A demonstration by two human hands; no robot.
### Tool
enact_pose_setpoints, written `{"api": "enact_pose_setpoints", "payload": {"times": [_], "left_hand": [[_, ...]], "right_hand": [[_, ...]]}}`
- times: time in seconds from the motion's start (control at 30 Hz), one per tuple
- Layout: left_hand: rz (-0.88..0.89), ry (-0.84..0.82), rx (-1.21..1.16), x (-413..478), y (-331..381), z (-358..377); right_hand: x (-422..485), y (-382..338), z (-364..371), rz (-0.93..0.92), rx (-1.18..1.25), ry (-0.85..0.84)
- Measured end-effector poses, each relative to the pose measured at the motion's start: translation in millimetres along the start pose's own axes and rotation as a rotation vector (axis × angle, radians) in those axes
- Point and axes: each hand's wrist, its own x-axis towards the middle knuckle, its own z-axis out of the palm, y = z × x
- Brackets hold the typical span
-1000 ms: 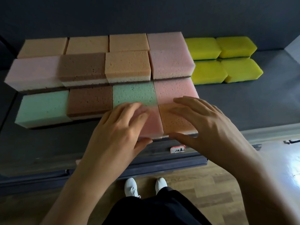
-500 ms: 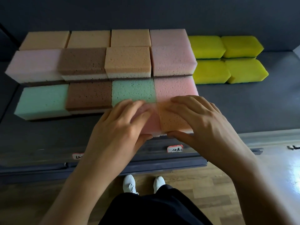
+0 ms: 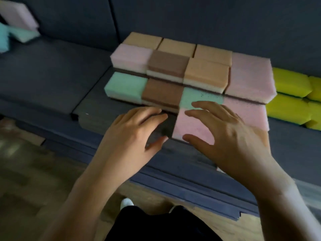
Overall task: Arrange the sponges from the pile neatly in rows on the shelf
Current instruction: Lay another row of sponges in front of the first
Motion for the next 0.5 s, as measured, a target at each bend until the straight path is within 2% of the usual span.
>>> {"api": "enact_pose_setpoints", "payload": {"times": [0.23,0.5], "left_hand": [[-0.229,0.082,0.114,-53.9,-82.0,-48.0],[-0.399,0.165,0.300,-86.7,-207.2,-116.9]], "right_hand": [[70.5,-89.7,45.5,-0.233,0.084,-0.032],[171.1,-215.5,105.4,-0.326,0.105,-0.013]]}}
